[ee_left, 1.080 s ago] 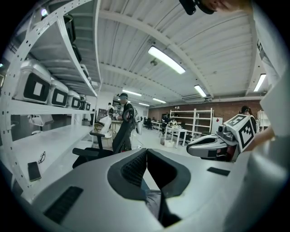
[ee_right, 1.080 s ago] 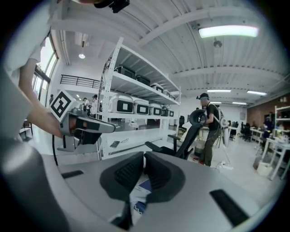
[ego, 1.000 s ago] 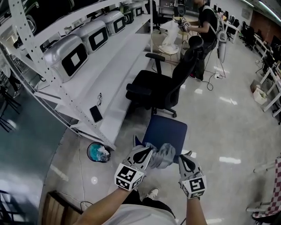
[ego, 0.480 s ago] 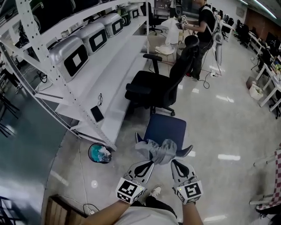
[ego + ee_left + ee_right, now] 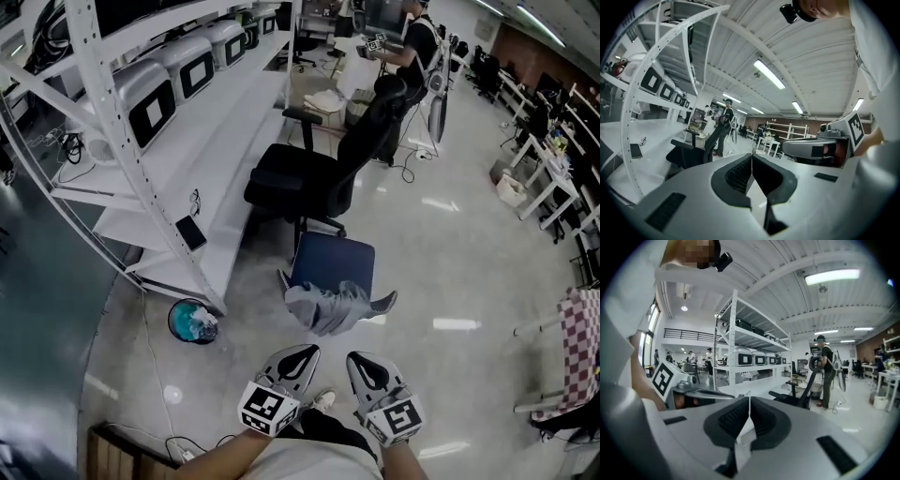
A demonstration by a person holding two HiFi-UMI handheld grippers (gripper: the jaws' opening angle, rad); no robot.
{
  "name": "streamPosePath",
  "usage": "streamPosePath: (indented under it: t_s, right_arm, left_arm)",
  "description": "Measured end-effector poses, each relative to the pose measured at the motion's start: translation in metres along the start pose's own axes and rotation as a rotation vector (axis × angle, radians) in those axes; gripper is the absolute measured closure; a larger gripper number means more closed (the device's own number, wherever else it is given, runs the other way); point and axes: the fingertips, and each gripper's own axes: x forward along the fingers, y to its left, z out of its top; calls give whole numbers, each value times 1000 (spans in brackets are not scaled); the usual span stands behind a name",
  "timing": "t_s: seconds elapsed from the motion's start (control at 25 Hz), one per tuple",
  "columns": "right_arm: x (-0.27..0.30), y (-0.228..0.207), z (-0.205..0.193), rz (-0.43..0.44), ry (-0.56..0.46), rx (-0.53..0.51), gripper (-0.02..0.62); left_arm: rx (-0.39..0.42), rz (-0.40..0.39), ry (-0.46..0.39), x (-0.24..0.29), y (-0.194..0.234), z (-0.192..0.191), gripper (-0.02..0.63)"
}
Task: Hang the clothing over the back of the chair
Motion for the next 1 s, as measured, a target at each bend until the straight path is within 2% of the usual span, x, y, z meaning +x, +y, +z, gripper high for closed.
streamPosePath:
  t_s: [0.16, 0.44, 0.76, 1.0]
  right_arm:
    - [-6, 25, 4, 65, 7, -1, 575]
    - [-11, 24, 10, 15, -39, -67, 578]
    - [-18, 5, 6, 4, -43, -60, 578]
    - [-16, 7, 8, -9, -55, -93, 578]
  left_arm:
    - [-18, -20, 12, -10, -6, -7, 595]
    - [37, -33, 23, -2, -22, -3, 595]
    - [60, 15, 37, -5, -23, -3, 595]
    - [65, 49, 25, -9, -20, 0, 595]
